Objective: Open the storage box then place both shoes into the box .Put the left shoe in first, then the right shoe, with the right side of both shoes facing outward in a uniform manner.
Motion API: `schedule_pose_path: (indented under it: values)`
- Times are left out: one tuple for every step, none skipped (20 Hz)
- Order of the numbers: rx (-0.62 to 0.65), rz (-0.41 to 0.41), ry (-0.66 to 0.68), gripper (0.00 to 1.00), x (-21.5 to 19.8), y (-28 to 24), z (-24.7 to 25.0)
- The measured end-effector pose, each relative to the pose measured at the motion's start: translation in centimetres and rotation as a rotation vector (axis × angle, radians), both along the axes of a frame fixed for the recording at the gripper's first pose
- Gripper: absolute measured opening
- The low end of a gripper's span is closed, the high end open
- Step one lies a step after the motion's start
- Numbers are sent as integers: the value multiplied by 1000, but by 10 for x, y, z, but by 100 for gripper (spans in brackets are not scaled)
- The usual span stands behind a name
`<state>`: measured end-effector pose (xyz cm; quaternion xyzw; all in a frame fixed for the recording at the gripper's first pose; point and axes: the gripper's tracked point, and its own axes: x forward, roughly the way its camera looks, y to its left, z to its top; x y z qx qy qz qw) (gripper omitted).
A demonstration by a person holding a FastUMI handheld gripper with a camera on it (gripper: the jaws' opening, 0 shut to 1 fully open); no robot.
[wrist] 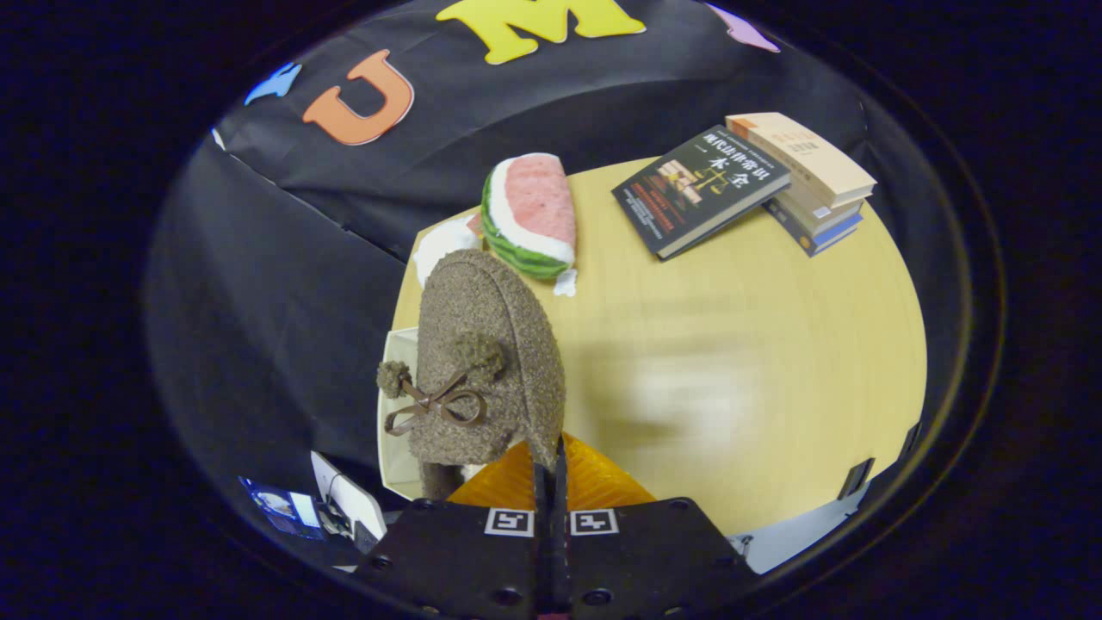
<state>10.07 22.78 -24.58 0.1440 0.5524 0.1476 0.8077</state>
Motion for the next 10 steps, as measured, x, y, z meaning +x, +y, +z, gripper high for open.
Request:
schedule_pose_path:
  values:
    - [7, 8, 9, 1, -2, 19, -1]
    - [12, 18, 22, 1, -6, 39, -4]
    - [16, 28, 36, 1, -11, 57, -8]
    - [17, 32, 53, 1, -15, 75, -14]
    - [7, 36, 68, 1, -18, 89, -22]
    - [-8, 32, 80, 1, -20, 100, -32]
    - [-33, 27, 84, 1, -20, 108, -42]
    - [-58, 14, 88, 1, -20, 114, -53]
    - [-83, -5, 97, 1, -19, 117, -62]
    - [-109, -37, 115, 1, -22, 119, -72]
